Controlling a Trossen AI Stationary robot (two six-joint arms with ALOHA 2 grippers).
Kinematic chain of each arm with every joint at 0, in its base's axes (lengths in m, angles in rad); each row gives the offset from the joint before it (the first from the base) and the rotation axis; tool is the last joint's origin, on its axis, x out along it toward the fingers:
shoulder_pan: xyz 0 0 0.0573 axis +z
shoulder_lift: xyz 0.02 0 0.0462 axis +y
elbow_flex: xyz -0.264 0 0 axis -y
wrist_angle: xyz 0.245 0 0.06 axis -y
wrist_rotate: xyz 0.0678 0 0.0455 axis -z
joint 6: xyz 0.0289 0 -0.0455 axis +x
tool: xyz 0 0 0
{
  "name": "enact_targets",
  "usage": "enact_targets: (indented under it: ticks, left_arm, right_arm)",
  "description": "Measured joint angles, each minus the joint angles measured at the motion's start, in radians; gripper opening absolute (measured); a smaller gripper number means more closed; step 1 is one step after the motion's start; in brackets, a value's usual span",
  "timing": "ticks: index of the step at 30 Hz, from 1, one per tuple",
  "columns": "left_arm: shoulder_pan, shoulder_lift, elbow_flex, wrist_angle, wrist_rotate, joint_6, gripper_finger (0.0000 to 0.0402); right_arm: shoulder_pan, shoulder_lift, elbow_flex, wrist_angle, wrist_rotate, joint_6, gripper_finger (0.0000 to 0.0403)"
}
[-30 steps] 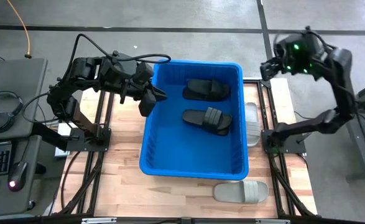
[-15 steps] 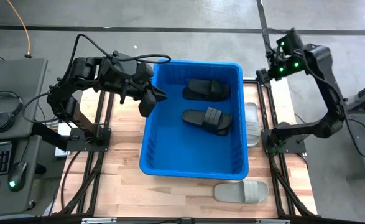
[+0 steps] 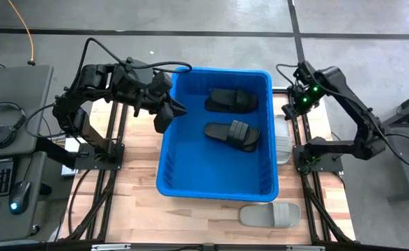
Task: Pick and place slides into bin
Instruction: Put the gray slipper into the blue bin
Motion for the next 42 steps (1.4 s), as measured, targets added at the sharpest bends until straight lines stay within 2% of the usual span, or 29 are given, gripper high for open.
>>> enact_targets:
  ticks: [8,17,34,42]
  left_arm:
    - [0.000,0.000,0.000,-0.026,0.000,-0.026,0.0092]
    - [0.000,0.000,0.000,-0.028,0.001,-0.045,0.0092]
    - [0.000,0.000,0.000,-0.027,0.011,-0.046,0.0092]
    - [0.000,0.000,0.000,-0.027,0.015,-0.046,0.0092]
  right_arm:
    - [-0.020,0.000,-0.110,0.047,0.008,-0.069,0.0186]
    - [-0.023,0.000,-0.235,0.052,0.042,-0.251,0.0186]
    - [-0.017,0.000,-0.243,0.090,0.001,-0.693,0.0180]
    - [-0.017,0.000,-0.243,0.119,-0.001,-0.718,0.0179]
